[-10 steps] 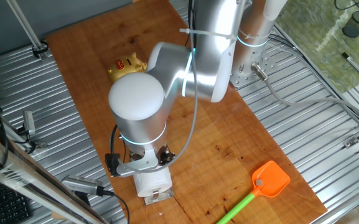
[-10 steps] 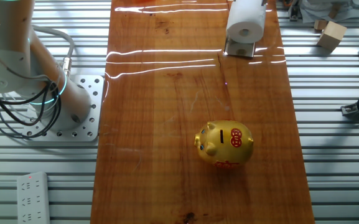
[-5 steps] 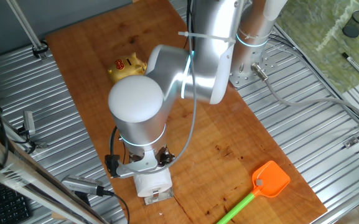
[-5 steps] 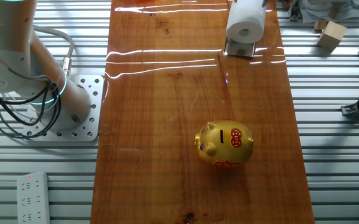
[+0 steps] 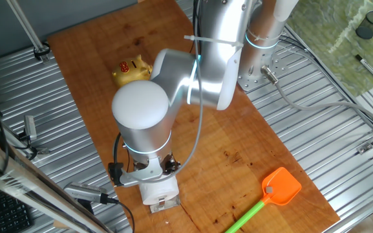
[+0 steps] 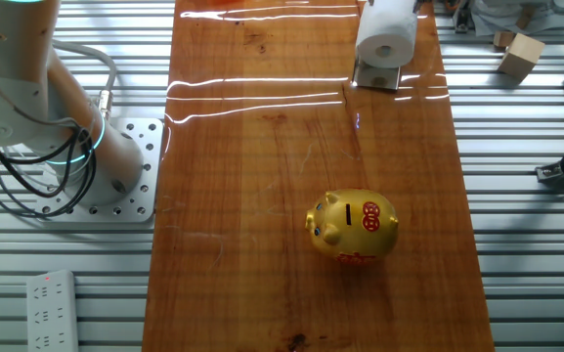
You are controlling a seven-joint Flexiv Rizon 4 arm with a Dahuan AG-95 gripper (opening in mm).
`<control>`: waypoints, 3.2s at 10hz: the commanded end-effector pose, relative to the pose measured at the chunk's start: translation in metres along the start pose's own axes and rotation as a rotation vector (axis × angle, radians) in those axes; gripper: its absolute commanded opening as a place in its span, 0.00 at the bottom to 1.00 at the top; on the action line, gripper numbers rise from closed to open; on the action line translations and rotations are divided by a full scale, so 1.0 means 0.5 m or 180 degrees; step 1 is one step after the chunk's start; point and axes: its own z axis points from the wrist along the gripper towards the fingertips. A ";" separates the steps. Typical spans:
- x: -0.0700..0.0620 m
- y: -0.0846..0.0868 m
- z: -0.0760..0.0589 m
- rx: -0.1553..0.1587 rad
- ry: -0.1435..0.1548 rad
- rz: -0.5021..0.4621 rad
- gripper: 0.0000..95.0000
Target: Take the roll of paper down from the shelf
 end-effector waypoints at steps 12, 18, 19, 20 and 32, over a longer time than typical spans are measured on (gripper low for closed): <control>0.001 -0.010 0.022 0.0030 -0.0037 -0.0069 1.00; 0.002 -0.010 0.022 0.0075 -0.0055 -0.0099 1.00; 0.002 -0.010 0.022 0.0083 -0.0054 -0.0107 1.00; 0.002 -0.010 0.022 0.0089 -0.0050 -0.0110 1.00; 0.007 -0.004 0.030 0.0107 -0.0069 -0.0142 1.00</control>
